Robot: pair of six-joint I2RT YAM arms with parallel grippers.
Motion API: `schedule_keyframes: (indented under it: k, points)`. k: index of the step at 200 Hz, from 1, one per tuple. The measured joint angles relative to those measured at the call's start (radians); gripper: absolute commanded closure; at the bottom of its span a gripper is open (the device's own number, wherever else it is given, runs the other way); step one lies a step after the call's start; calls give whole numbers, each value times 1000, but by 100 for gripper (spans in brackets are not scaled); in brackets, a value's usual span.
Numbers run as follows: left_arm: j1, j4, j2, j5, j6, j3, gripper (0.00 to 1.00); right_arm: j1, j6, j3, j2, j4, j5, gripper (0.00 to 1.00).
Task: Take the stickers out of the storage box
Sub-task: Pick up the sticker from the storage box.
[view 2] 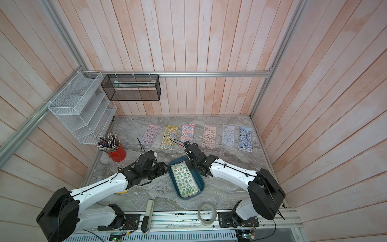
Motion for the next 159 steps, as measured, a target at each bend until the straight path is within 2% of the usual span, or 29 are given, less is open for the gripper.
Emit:
schedule_keyframes:
  k: [52,85,99,129,159]
  points:
    - [-32,27,106,22,0,55,34,2,45,-39,48,1,-41,100]
    - [-47,26,163,26,0,98,39,2,66,-62,51,34,-85,100]
    - [-51,26,180,26,2,118,44,2,76,-94,54,62,-121,100]
    - [-52,21,205,28,16,148,64,2,106,-137,85,97,-169,100]
    - [-52,12,234,28,18,160,74,2,131,-137,103,120,-191,100]
